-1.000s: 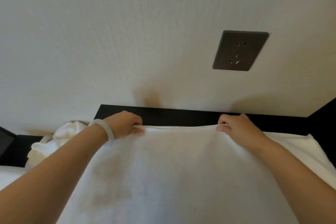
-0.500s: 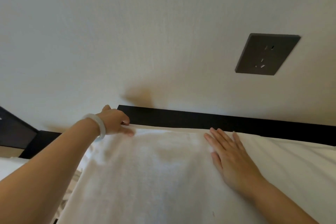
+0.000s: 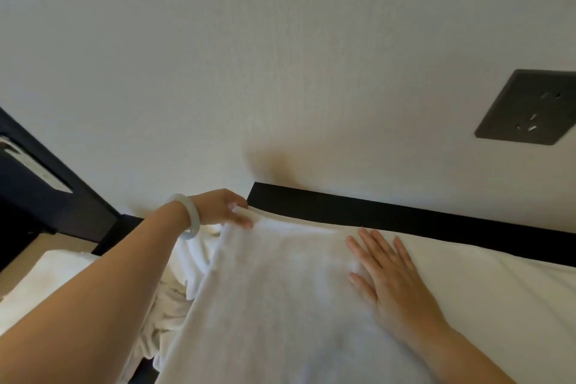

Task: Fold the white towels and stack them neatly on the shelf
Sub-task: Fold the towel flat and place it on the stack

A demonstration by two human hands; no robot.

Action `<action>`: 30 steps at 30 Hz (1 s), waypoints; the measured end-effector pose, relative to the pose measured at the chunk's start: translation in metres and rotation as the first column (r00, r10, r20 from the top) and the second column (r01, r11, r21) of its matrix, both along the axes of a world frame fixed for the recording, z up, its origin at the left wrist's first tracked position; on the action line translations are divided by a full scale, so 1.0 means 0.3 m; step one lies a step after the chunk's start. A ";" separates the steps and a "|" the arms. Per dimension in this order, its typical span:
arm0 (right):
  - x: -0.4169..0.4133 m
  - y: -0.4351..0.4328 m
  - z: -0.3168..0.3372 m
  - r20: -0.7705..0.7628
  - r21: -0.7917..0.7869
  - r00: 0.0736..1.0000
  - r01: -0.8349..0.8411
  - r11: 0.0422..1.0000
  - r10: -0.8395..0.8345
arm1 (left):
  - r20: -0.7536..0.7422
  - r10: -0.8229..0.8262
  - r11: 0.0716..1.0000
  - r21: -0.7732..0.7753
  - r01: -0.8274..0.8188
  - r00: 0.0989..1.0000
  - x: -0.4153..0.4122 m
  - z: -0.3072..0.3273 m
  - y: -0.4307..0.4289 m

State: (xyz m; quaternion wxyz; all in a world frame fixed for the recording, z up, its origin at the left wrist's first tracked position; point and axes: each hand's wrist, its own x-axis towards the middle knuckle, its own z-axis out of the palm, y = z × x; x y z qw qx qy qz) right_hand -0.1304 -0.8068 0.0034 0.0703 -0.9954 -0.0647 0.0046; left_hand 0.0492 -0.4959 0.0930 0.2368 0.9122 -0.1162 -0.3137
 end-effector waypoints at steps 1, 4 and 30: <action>-0.002 0.002 0.000 -0.003 0.006 1.000 -0.004 1.000 0.004 | -0.022 0.083 0.989 -0.121 -0.085 0.996 -0.001 -0.010 0.008; -0.006 0.007 0.011 -0.004 -0.005 1.000 -0.004 1.000 0.004 | 0.085 0.393 0.884 -0.307 -0.352 0.915 -0.003 -0.092 -0.009; 0.249 0.448 0.095 -0.193 0.043 0.929 -0.313 0.949 0.315 | -0.277 0.525 0.750 -0.297 -0.591 0.805 -0.589 -0.098 0.280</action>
